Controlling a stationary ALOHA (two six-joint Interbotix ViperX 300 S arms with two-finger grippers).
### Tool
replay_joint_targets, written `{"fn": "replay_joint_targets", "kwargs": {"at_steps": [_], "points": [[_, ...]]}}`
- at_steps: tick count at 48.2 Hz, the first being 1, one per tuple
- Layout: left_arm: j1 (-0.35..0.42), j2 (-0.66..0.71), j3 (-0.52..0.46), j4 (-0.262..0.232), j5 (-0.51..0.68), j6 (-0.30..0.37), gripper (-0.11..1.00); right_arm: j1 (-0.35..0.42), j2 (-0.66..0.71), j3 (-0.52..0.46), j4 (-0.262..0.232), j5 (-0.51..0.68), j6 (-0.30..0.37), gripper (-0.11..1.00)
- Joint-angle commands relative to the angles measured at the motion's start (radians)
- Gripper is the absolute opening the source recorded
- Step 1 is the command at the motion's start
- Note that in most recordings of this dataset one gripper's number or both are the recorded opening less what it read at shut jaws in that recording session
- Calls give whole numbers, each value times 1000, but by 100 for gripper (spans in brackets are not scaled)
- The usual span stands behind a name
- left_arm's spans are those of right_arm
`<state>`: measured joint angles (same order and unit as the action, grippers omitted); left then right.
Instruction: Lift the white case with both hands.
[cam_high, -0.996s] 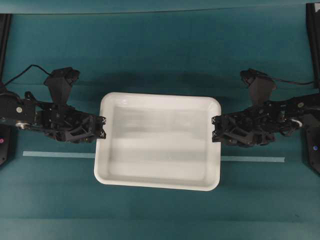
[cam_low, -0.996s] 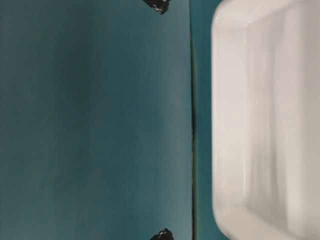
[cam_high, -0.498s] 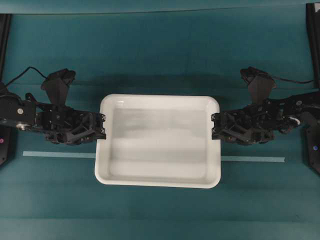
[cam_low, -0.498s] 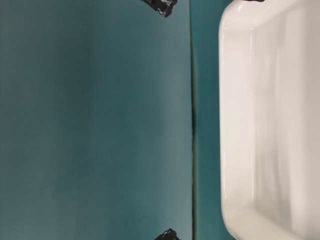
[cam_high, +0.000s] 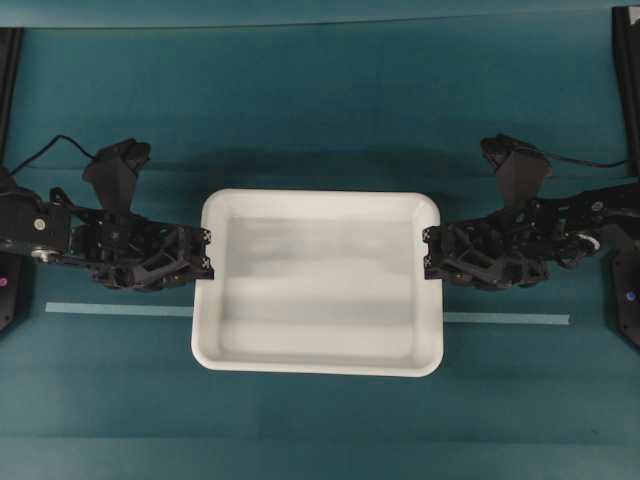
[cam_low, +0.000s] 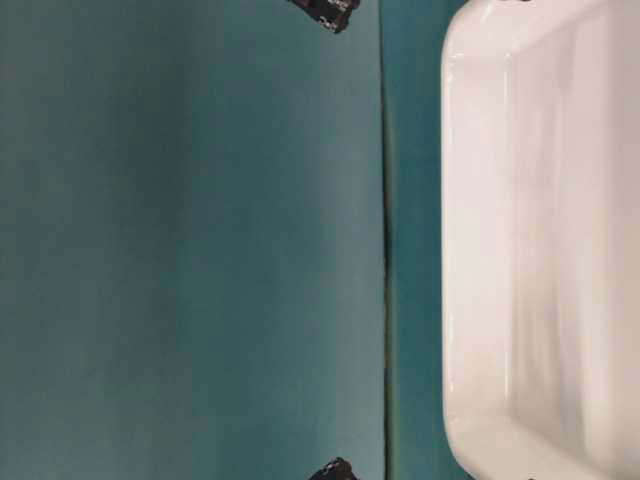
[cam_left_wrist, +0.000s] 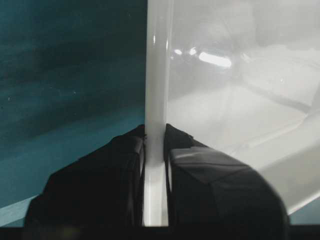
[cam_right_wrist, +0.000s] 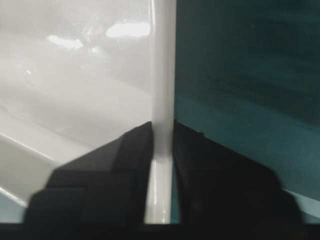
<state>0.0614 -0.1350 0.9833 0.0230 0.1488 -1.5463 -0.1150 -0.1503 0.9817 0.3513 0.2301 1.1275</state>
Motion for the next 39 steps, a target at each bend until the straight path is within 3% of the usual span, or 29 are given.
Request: {"fn": "replay_joint_targets", "kwargs": {"at_steps": [1,6,12,17,20,39], "points": [[-6,28,21,5,-3,-5,6,0,32,21,-3,5,-9,26],[-9,26,21,3,-12,-6,21,0,37,17,-3,5,-12,49],[-9,23,20,5,-14,-6,55,0,37,8,-3,-5,-15,79],[-11,15,18,5,-14,-3,85,2,32,2,-3,-34,-32,90],[-11,12,21,3,-14,-2,96,2,31,-2,-3,-40,-40,92],[-12,-87,21,5,-5,34,95,11,-84,-2,-3,3,-67,92]]}}
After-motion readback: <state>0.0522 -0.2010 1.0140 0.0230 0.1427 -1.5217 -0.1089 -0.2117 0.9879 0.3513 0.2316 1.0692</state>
